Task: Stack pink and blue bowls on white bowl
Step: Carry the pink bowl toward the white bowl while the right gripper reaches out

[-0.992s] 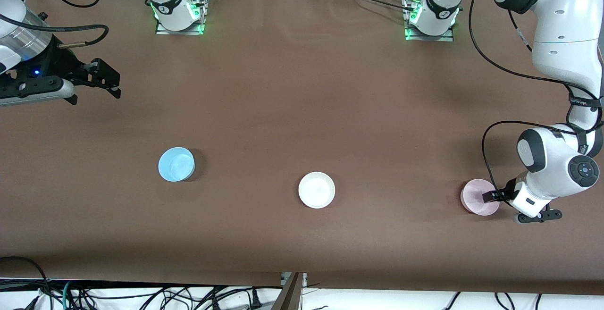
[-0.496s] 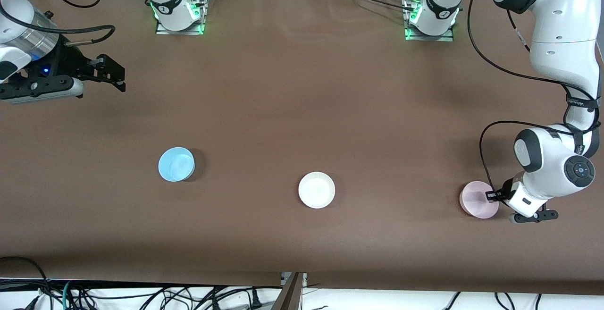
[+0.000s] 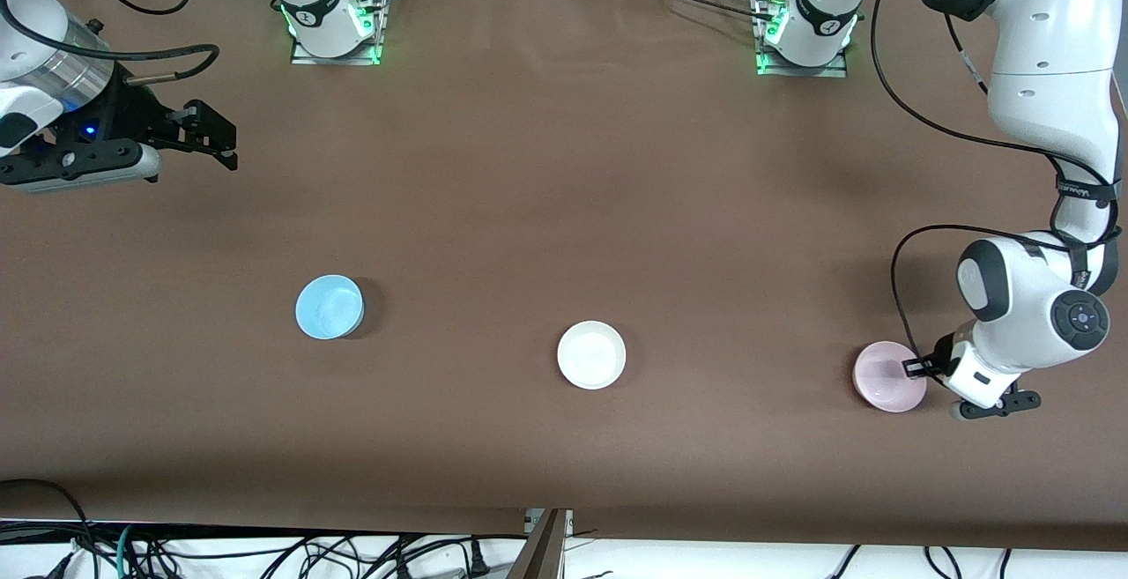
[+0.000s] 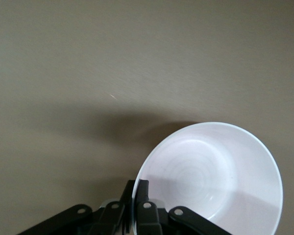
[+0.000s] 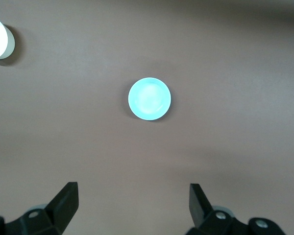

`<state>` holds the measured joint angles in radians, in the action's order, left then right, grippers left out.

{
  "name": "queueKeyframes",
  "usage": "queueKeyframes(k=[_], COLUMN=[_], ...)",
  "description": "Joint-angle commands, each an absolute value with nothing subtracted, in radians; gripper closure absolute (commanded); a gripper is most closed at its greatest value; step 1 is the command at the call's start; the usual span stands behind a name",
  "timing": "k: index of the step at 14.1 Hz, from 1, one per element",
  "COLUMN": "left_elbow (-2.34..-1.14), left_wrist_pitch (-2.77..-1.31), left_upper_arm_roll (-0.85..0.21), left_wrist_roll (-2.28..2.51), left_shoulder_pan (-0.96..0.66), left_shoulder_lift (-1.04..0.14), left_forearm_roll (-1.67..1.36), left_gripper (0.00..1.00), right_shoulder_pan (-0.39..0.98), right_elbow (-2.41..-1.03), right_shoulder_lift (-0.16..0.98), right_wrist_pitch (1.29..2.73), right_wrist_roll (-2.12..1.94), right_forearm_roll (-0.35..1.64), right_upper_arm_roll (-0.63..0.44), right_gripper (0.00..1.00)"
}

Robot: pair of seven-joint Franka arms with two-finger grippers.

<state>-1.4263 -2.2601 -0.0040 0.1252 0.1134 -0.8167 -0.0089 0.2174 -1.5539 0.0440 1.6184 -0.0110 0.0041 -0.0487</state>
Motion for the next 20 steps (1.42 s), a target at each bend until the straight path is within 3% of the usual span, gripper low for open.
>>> queueKeyframes(k=[1, 8, 20], left_elbow=[-1.43, -1.35, -1.212], left_wrist_pitch=[-2.136, -1.951, -1.97], left_upper_arm_roll=[0.003, 0.003, 0.003], left_wrist_roll=[0.285, 0.775, 1.435], left_shoulder_pan=[0.025, -0.219, -0.492], left_shoulder_lift=[-0.741, -0.644, -0.745], left_forearm_roll=[0.008, -0.009, -0.117], left_gripper=[1.0, 1.0, 1.0], right_shoulder_pan=[0.218, 0.216, 0.21], right_elbow=[-1.54, -1.542, -1.542], right_shoulder_lift=[0.038, 0.041, 0.055], right_wrist_pitch=[1.595, 1.563, 1.563], right_wrist_roll=[-0.011, -0.018, -0.02], right_forearm_roll=[0.012, 0.017, 0.032], right_upper_arm_roll=[-0.051, -0.055, -0.057], right_gripper=[0.0, 0.0, 0.0])
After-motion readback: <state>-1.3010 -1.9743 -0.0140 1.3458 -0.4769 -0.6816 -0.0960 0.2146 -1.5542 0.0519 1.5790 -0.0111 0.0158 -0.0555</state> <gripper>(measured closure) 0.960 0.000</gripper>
